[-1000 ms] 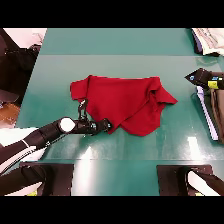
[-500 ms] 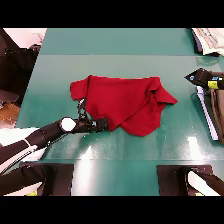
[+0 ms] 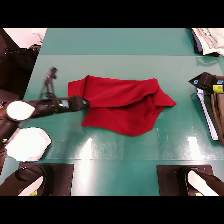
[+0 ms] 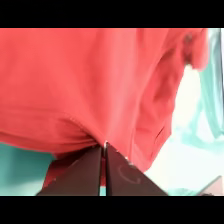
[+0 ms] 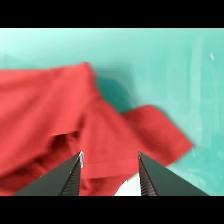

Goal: Fold the shirts.

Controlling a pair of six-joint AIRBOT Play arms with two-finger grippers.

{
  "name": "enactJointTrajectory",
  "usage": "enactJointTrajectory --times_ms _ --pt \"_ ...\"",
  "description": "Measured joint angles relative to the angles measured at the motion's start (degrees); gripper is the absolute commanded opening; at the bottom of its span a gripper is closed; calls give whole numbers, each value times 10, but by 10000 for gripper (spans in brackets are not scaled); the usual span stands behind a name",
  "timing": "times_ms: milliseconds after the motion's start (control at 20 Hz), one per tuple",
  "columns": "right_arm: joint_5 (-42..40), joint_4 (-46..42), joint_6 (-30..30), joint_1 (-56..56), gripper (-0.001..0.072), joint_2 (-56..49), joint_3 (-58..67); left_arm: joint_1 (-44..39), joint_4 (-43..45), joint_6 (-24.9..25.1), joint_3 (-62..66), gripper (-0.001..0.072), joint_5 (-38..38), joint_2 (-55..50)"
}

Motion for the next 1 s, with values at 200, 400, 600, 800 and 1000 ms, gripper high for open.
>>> enactJointTrajectory --times_ms 200,400,600,800,1000 --pt "17 1 -8 -13 435 1 -52 37 58 20 63 24 -60 30" --pt "13 2 -14 -17 582 0 -108 48 85 26 85 24 -122 34" --pt "16 39 -41 -14 579 -40 -134 51 108 28 69 24 -186 33" --pt "11 107 -75 32 579 -114 -138 52 115 29 42 25 -210 33" --pt "-9 138 -86 100 410 -193 -104 52 118 28 17 25 -227 33"
